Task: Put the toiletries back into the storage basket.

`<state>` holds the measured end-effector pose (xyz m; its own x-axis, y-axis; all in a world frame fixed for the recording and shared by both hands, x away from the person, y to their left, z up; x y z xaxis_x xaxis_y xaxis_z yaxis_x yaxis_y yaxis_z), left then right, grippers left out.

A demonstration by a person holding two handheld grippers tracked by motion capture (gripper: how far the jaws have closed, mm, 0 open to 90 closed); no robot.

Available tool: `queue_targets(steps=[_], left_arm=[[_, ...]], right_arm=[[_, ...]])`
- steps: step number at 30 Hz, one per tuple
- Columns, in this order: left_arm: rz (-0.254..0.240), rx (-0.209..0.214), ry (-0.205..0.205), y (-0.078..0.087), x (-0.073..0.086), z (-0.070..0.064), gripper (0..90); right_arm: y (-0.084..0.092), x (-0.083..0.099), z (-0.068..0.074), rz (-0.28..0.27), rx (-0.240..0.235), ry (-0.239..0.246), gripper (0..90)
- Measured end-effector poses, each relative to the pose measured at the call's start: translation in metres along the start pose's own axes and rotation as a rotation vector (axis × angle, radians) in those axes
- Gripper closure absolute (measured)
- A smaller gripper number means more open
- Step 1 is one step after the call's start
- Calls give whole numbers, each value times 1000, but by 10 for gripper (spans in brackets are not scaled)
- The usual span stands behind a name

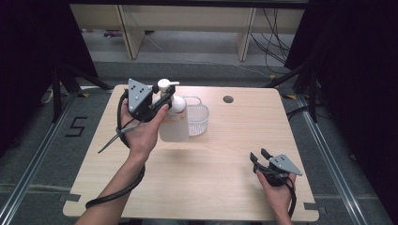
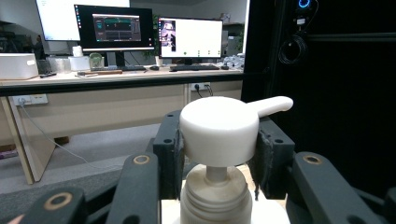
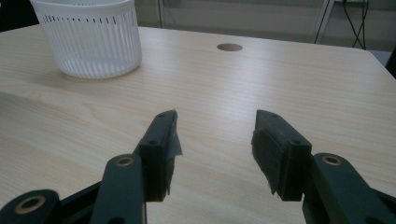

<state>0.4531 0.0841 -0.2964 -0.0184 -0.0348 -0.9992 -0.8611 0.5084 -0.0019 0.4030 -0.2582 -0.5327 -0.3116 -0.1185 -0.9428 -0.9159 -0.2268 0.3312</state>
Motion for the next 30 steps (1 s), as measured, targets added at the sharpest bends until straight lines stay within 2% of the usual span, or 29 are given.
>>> queue_targets(steps=[5, 6, 7, 11, 15, 22, 23, 24, 25, 30], left_arm=[[3, -3, 2, -3, 0, 2, 593], [4, -3, 2, -4, 1, 2, 593], [15, -16, 25, -3, 2, 2, 592], [12, -17, 29, -5, 1, 1, 593], [10, -16, 28, -7, -1, 2, 593], [4, -11, 25, -11, -5, 1, 592], [3, -10, 26, -12, -5, 1, 593], [4, -11, 26, -12, -6, 1, 593], [-1, -11, 6, -13, -7, 3, 593], [0, -10, 4, -16, -8, 3, 592]], right_arm=[[0, 0, 0, -4, 0, -2, 503], [1, 1, 3, 8, -5, -44, 503], [1, 1, 3, 6, -5, -43, 503], [0, 0, 1, 3, -12, -23, 503], [-1, 0, 2, -20, -18, -30, 502], [-1, 0, 2, -11, -12, -27, 502], [0, 0, 4, -12, -7, -51, 502], [0, 0, 3, -7, -7, -34, 502], [0, 0, 3, -7, -7, -36, 502], [0, 0, 3, -9, -8, -37, 502]])
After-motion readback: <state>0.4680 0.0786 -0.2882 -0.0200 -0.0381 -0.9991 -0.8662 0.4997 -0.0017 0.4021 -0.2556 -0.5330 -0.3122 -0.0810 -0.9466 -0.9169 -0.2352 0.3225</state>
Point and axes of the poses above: each handheld gripper's, and its own axes: y roughly backward along the jaws, x roughly out of its underside, z roughly to its left, the point moved 6 cm from there along -y, roughly forward along the jaws, and after that the axes turned 6 degrees about x, right-handed, at the moved point
